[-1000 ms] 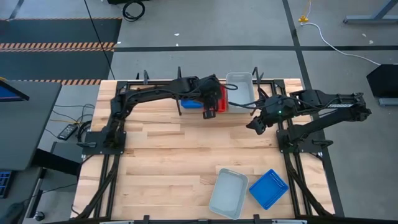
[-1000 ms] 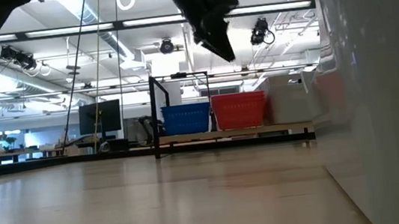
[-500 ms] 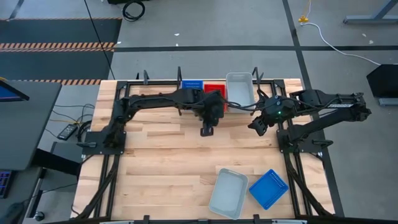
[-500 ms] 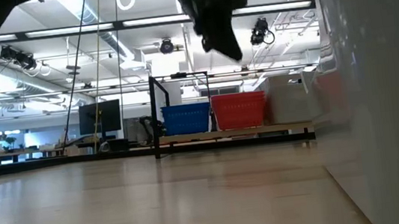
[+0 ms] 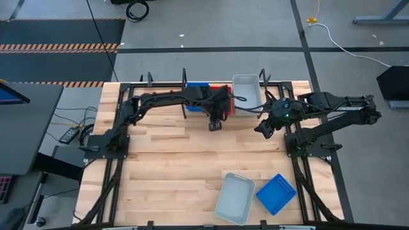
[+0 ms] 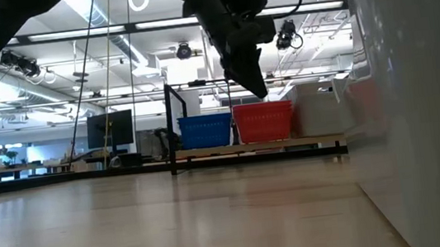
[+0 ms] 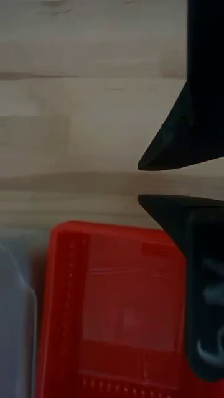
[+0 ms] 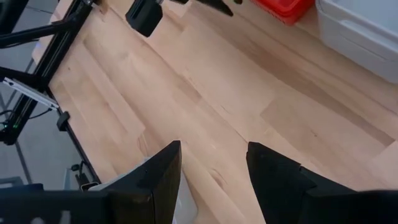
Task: Stack baskets on shelf by color
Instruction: Stack the red bin on the red bin on the shelf, then stack the blue bin on the blue bin on the shelf
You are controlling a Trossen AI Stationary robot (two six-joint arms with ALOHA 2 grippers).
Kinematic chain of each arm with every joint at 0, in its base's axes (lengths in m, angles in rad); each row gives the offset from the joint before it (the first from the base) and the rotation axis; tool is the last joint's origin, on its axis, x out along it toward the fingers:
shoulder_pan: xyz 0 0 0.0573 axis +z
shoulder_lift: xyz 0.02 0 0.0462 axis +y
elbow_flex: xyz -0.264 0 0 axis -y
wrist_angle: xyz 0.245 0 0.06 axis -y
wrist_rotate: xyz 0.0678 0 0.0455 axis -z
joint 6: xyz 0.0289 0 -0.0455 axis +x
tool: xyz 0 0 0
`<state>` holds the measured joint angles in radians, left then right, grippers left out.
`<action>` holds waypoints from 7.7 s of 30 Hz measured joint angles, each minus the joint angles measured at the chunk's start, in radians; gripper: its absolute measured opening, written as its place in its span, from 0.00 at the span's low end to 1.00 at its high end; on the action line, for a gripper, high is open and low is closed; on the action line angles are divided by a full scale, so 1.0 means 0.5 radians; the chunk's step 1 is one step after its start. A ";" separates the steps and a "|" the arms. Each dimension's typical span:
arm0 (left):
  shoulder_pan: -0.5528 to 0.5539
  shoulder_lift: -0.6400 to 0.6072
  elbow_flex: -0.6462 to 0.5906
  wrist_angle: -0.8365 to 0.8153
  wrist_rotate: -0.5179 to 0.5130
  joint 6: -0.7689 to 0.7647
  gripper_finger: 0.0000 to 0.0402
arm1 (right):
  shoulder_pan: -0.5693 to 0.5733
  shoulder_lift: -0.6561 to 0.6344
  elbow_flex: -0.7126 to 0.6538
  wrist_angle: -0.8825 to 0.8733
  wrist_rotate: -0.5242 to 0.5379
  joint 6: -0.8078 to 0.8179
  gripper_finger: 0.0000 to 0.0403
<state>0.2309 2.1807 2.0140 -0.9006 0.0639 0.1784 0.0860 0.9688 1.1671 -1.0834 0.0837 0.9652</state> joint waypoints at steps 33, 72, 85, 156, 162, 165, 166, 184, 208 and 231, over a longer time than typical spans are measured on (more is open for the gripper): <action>0.025 0.078 0.004 0.030 -0.084 0.155 0.09 | 0.000 0.000 0.000 0.011 0.056 0.016 0.47; -0.010 0.004 0.004 0.028 -0.227 0.087 0.02 | 0.000 0.000 0.000 0.021 0.093 0.001 0.47; 0.189 -0.066 0.003 0.036 -0.494 0.285 0.09 | 0.000 0.000 0.000 0.031 0.092 0.012 0.47; -0.904 -0.517 0.005 0.070 -0.477 -1.505 0.37 | 0.910 0.093 -0.489 -0.243 -0.692 0.473 0.47; -1.067 -0.517 0.005 0.109 -0.816 -1.959 0.36 | 1.225 0.092 -0.648 0.019 -0.627 0.773 0.47; -1.141 -0.517 0.005 0.117 -0.929 -2.080 0.35 | 1.361 0.092 -0.726 0.115 -0.636 0.878 0.47; -1.163 -0.517 0.005 0.126 -0.954 -2.110 0.35 | 1.406 0.092 -0.743 0.124 -0.634 0.941 0.47; -1.417 -0.517 0.005 0.149 -1.106 -2.341 0.33 | 1.709 0.102 -1.225 0.689 -0.366 1.697 0.47; -1.350 -0.517 0.005 0.146 -1.251 -2.468 0.33 | 1.677 0.277 -1.398 0.744 -0.190 1.271 0.06; -0.985 -0.516 0.005 -0.228 -1.060 -1.902 0.33 | 0.537 -0.031 -1.415 0.799 0.536 1.438 0.02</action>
<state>-0.2617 1.9228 2.0167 -1.0146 -0.4660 -0.7726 0.3543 0.9533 0.4595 -0.6837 0.3519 1.6840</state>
